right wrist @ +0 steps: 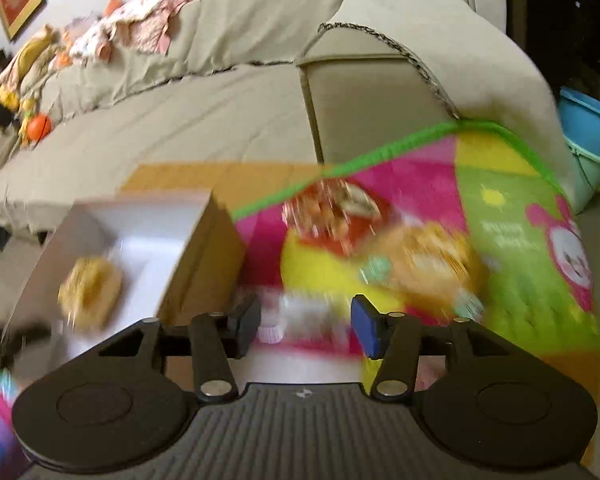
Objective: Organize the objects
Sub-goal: 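Move the right tool back over the snacks on the mat, then grasp the clear barcode snack packet with the right tool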
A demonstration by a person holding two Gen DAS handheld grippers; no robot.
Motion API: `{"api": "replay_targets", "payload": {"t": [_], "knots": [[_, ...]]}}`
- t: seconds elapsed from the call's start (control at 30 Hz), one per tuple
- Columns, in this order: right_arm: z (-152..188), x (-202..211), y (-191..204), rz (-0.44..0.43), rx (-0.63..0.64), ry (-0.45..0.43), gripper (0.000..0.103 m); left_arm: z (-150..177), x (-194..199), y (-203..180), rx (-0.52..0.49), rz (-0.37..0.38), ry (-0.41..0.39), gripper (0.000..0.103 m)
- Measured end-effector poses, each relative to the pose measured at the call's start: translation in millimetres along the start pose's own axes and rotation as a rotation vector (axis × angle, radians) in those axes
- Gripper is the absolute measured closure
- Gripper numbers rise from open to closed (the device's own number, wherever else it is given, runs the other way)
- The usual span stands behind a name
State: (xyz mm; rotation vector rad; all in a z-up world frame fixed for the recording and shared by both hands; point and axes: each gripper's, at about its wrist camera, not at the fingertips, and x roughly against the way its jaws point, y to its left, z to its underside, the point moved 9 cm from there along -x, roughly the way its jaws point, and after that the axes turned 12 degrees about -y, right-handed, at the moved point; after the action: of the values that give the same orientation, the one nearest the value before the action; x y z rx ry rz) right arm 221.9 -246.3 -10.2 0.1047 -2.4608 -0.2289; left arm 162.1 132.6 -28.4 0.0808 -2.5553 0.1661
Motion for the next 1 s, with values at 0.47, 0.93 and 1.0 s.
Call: {"api": "replay_targets", "payload": {"t": [0.47, 0.93, 1.0], "knots": [[50.2, 21.7, -6.2, -0.144, -0.036, 0.174, 0.076, 1.3, -1.8, 0.1, 0.006, -0.011, 0.016, 0.09], [51.0, 2.9, 31.4, -0.187, 0.152, 0.112, 0.069, 0.6, 4.9, -0.7, -0.002, -0.011, 0.008, 0.09], [53.3, 7.4, 32.2, -0.162, 0.166, 0.118, 0.069, 1.1, 5.2, 0.0, 0.008, -0.008, 0.002, 0.09]]}}
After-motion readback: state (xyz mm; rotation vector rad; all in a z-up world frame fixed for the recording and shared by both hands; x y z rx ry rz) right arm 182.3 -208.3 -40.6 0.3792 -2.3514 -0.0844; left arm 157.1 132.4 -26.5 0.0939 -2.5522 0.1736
